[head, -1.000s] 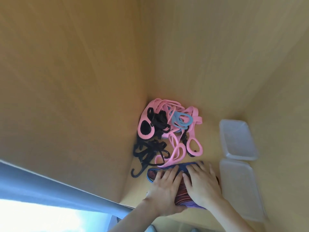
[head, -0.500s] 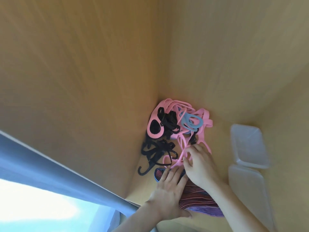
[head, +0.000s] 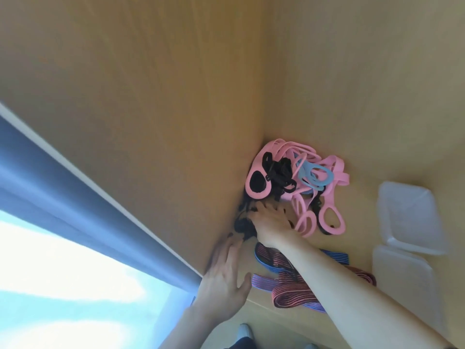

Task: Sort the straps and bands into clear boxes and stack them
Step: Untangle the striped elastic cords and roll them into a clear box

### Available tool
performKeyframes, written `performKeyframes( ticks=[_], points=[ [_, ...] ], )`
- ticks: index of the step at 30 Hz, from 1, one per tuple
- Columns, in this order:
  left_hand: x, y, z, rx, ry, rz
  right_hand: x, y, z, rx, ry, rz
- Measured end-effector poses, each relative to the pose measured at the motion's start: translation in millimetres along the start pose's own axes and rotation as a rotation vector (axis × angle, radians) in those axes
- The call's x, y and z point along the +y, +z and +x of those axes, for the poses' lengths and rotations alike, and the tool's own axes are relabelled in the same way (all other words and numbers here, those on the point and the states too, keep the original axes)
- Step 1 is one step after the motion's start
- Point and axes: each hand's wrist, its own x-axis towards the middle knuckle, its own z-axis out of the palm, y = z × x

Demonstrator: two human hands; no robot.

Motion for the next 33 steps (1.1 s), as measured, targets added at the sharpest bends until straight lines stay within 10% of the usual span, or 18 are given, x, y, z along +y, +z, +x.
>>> performKeyframes(
  ticks=[10, 18, 33],
  points=[
    [10, 2, 17, 0.204, -0.219, -0.356, 36, -55, -35, 0.415, -0.031, 0.913],
    [53, -35, 62, 0.053, -0.231, -0.994, 60, -81, -101, 0.293, -0.089, 2.136],
    [108, 6, 78, -0.44, -0.231, -1.088, 49, -16, -178, 0.37, 0.307, 2.364]
  ],
)
